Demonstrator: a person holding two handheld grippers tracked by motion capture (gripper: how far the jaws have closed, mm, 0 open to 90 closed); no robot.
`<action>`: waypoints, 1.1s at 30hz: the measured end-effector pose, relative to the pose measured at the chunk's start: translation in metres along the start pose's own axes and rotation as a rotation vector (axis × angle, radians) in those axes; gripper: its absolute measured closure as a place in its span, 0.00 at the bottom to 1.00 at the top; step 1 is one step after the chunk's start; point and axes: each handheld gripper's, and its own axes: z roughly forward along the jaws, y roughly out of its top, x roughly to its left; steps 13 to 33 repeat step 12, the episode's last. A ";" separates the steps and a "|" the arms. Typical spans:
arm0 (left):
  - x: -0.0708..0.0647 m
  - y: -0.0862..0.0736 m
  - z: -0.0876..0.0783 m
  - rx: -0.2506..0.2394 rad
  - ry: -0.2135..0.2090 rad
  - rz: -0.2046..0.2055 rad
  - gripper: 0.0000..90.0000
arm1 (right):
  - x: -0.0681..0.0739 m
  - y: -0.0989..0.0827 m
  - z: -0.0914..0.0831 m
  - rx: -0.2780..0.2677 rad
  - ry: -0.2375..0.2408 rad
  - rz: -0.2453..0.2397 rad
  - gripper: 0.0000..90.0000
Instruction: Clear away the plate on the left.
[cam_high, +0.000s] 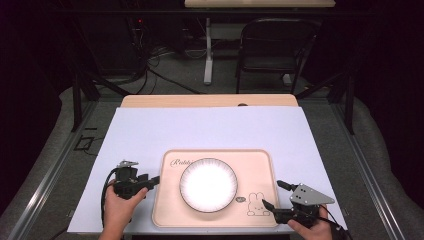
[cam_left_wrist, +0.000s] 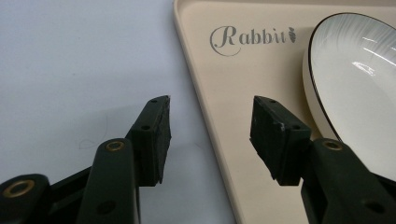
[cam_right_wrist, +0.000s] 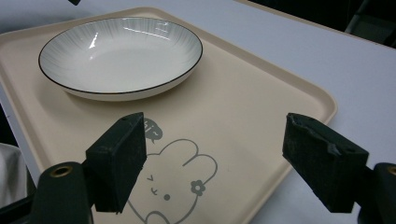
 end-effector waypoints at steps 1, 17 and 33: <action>0.000 0.000 0.000 0.001 -0.001 0.001 0.53 | 0.000 0.000 0.000 0.000 0.000 0.000 0.23; 0.000 0.001 -0.001 -0.022 -0.041 -0.021 0.53 | 0.000 0.000 0.000 0.001 -0.002 0.002 0.23; 0.000 0.001 -0.001 -0.022 -0.041 -0.021 0.53 | 0.000 0.000 0.000 0.001 -0.002 0.002 0.23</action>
